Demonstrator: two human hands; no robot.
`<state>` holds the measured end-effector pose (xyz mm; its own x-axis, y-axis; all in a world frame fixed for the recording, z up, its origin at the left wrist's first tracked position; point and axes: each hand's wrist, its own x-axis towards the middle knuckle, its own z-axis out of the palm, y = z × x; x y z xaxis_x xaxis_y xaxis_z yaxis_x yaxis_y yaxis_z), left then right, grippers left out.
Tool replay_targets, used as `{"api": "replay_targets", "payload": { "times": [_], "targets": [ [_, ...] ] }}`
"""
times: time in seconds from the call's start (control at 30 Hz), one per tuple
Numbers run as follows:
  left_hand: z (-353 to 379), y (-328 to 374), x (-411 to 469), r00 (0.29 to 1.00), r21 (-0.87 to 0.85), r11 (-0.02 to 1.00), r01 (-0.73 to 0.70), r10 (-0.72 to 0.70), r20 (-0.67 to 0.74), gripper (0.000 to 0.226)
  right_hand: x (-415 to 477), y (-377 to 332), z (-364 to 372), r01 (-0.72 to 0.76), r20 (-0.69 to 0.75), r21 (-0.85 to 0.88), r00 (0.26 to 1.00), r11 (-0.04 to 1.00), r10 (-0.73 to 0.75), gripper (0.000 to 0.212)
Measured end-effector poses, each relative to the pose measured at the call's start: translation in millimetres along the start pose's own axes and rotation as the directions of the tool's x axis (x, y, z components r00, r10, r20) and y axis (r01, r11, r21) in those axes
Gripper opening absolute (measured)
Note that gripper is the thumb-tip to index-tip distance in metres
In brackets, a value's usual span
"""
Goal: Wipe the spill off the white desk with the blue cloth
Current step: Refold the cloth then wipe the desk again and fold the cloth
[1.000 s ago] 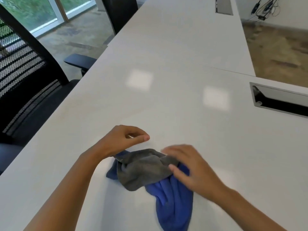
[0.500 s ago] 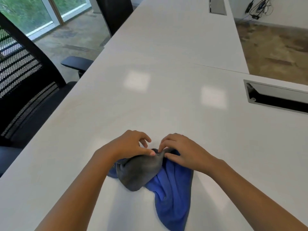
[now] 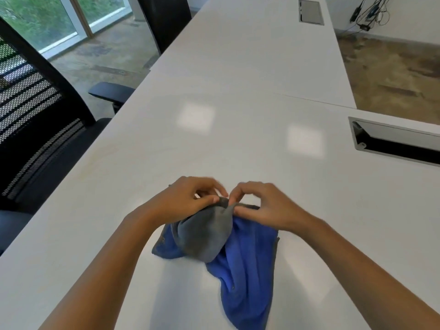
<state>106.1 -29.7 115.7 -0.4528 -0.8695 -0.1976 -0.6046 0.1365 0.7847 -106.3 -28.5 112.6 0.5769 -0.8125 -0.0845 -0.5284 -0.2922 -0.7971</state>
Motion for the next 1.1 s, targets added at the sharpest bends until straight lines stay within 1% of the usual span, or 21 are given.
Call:
{"api": "replay_targets", "payload": {
  "times": [0.07,0.13,0.23,0.27,0.33,0.4,0.47,0.5,0.57,0.63,0.7,0.8,0.87,0.93,1.0,1.07,1.1],
  "targets": [
    [-9.0,9.5,-0.8,0.988,-0.03,0.996,-0.086,0.081,-0.129,0.024,-0.1,-18.1,-18.4,0.036,-0.084,0.052,0.996,0.998,-0.031,0.01],
    [-20.6,21.7,-1.8,0.964,0.006,0.985,-0.17,0.168,-0.207,0.028,1.7,-39.8,-37.8,0.085,-0.136,0.063,0.988,0.994,-0.076,0.013],
    [-35.5,35.2,-3.5,0.931,0.053,0.97,-0.239,0.244,-0.27,0.019,6.2,-68.5,-63.1,0.126,-0.181,-0.022,0.975,0.992,-0.128,0.015],
    [-38.1,36.1,-3.7,0.922,0.064,0.968,-0.242,0.25,-0.296,0.02,7.8,-74.8,-69.6,0.126,-0.203,-0.054,0.97,0.991,-0.134,0.015],
    [-39.9,37.6,-2.8,0.915,0.063,0.971,-0.23,0.238,-0.326,0.021,11.1,-85.3,-81.4,0.117,-0.254,-0.13,0.956,0.985,-0.147,0.013],
    [-38.3,39.7,0.1,0.921,0.065,0.975,-0.212,0.222,-0.319,0.02,14.2,-92.0,-89.0,0.11,-0.29,-0.2,0.943,0.974,-0.166,0.011],
    [-36.0,44.5,4.2,0.922,0.088,0.976,-0.197,0.215,-0.322,0.03,17.1,-96.3,-94.2,0.103,-0.306,-0.28,0.933,0.955,-0.19,0.011],
    [-34.5,46.9,5.9,0.913,0.094,0.976,-0.194,0.215,-0.346,0.037,18.5,-97.6,-95.6,0.095,-0.306,-0.322,0.931,0.942,-0.199,0.011],
    [-31.2,56.7,8.3,0.868,0.114,0.976,-0.187,0.218,-0.447,0.047,20.7,-99.4,-98.4,0.073,-0.304,-0.4,0.93,0.914,-0.208,0.012],
    [-26.8,69.4,10.4,0.81,0.165,0.977,-0.135,0.205,-0.549,0.055,23.0,-100.2,-99.3,0.044,-0.304,-0.452,0.931,0.891,-0.2,0.013],
    [-21.2,80.6,13.7,0.783,0.222,0.973,-0.068,0.19,-0.592,0.057,25.3,-99.2,-97.4,0.018,-0.304,-0.499,0.933,0.866,-0.194,0.013],
    [-17.0,86.6,19.1,0.777,0.28,0.96,0.005,0.172,-0.606,0.044,27.6,-96.4,-92.0,0.006,-0.312,-0.534,0.928,0.845,-0.204,0.013],
    [-19.3,85.0,19.5,0.786,0.302,0.953,0.014,0.176,-0.592,0.036,27.1,-93.3,-92.4,-0.006,-0.318,-0.524,0.929,0.852,-0.19,0.012],
    [-27.2,82.3,17.3,0.799,0.316,0.949,-0.008,0.196,-0.568,0.034,24.1,-89.1,-96.4,-0.016,-0.312,-0.484,0.937,0.875,-0.155,0.007],
    [-40.7,81.1,12.9,0.829,0.325,0.945,-0.039,0.213,-0.517,0.033,18.8,-84.7,-101.8,-0.021,-0.278,-0.423,0.955,0.906,-0.107,0.005],
    [-55.6,81.2,8.6,0.869,0.352,0.933,-0.082,0.239,-0.433,0.032,12.5,-80.2,-105.4,-0.044,-0.207,-0.375,0.978,0.926,-0.037,0.008],
    [-62.3,82.5,7.1,0.877,0.376,0.92,-0.115,0.271,-0.396,0.031,10.4,-78.1,-106.6,-0.061,-0.165,-0.361,0.986,0.931,0.001,0.009]
  ]
}}
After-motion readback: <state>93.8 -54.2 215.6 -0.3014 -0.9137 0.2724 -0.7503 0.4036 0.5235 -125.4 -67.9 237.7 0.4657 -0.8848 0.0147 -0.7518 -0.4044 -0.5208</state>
